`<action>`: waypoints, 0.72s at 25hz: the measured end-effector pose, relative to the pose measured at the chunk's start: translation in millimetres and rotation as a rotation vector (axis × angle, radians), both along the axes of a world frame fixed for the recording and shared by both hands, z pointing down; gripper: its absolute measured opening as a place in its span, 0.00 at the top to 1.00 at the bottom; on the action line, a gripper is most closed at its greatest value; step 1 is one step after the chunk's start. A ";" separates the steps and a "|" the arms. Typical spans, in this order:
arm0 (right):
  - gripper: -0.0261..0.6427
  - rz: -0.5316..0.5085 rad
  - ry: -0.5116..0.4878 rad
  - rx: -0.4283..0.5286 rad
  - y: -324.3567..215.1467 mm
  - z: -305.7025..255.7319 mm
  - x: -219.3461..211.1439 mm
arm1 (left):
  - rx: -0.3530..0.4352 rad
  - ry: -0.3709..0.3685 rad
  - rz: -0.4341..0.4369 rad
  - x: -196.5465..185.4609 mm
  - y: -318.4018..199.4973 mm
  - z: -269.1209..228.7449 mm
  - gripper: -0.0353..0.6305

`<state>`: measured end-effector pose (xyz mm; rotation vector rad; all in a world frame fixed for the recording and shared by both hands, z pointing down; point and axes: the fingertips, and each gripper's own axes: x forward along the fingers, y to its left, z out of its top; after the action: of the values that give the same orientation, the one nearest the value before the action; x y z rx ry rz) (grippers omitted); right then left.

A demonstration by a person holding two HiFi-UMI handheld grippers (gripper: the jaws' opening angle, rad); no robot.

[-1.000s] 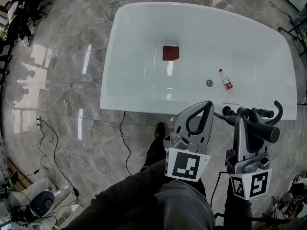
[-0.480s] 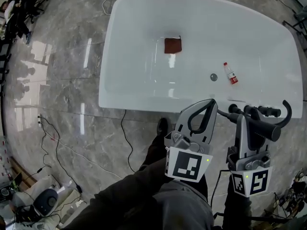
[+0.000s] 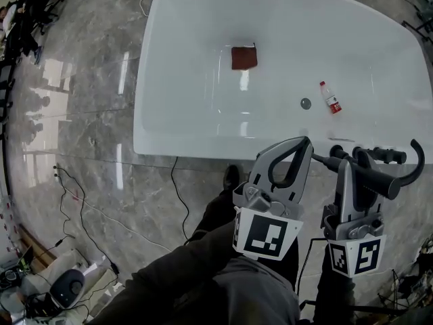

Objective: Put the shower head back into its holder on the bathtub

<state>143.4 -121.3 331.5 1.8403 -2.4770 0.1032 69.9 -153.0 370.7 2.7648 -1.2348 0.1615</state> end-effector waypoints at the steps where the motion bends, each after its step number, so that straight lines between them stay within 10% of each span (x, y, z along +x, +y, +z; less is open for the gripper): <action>1: 0.77 0.003 -0.001 -0.001 1.0 4.3 1.4 | 0.001 0.001 0.002 1.4 0.9 3.6 0.94; 18: 0.77 0.015 0.001 -0.009 0.6 75.0 10.8 | 0.013 -0.001 0.008 5.1 2.0 61.3 0.94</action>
<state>154.1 -120.8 406.5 1.8556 -2.4586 0.1135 75.0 -151.0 432.0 2.7807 -1.2299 0.1557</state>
